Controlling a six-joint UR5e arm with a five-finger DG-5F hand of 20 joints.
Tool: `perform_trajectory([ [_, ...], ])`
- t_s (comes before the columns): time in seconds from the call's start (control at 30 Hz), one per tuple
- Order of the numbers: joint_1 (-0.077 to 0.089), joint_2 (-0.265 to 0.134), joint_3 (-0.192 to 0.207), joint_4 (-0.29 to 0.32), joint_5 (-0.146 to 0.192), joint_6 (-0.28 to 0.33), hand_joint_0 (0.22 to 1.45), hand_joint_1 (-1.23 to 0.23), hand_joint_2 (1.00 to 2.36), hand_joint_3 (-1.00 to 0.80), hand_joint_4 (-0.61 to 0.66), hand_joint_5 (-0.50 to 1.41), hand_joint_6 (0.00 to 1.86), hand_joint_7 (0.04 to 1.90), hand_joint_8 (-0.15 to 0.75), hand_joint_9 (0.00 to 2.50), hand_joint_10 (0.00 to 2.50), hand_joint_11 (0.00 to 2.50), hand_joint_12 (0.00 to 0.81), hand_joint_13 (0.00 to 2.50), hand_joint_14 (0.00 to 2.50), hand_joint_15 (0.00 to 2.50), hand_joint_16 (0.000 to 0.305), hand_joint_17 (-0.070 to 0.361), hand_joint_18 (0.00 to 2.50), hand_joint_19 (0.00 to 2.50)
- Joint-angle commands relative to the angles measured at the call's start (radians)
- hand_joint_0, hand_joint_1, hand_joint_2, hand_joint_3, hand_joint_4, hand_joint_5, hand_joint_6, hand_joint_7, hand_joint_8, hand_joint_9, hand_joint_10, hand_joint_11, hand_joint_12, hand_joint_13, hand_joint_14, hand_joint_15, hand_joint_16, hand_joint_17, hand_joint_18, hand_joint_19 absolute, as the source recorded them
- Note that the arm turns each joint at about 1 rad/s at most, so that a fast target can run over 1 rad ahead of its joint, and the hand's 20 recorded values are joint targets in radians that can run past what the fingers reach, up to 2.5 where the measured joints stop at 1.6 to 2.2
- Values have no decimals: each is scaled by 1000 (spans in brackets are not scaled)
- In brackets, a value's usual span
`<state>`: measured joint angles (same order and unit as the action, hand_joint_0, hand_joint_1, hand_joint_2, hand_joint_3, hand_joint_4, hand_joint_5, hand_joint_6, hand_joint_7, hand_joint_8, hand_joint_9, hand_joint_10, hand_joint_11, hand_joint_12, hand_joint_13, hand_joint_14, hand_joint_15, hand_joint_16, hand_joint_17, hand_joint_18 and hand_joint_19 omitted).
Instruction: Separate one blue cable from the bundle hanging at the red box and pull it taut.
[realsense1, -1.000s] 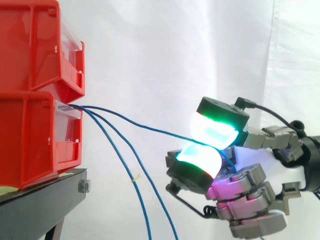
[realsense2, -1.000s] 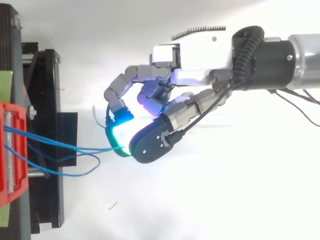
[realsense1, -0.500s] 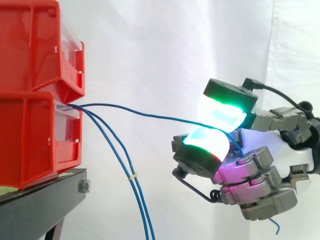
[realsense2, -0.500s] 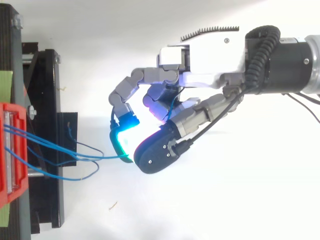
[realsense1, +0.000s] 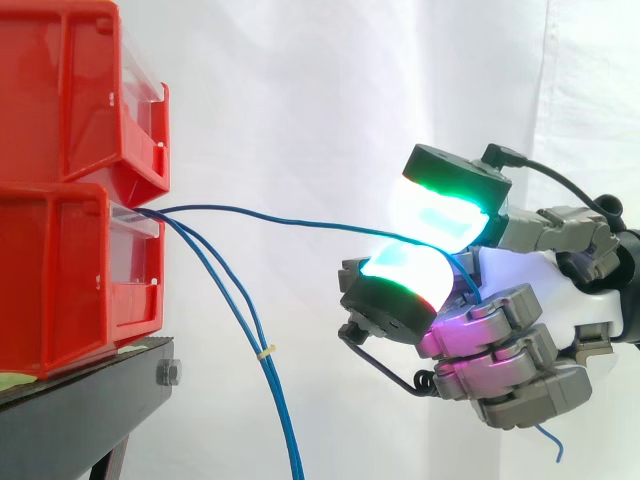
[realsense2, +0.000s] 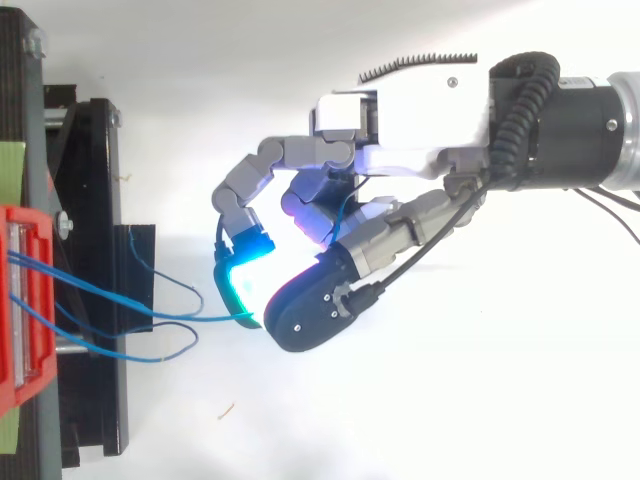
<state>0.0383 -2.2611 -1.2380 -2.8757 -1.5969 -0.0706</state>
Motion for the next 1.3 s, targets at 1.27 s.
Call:
perform_trajectory([
  [1.27,0,0,0,1,0,0,659,-778,1403,117,-265,-94,876,1628,282,1042,2500,1705,346,1016,2500,1556,47,106,1634,1649],
])
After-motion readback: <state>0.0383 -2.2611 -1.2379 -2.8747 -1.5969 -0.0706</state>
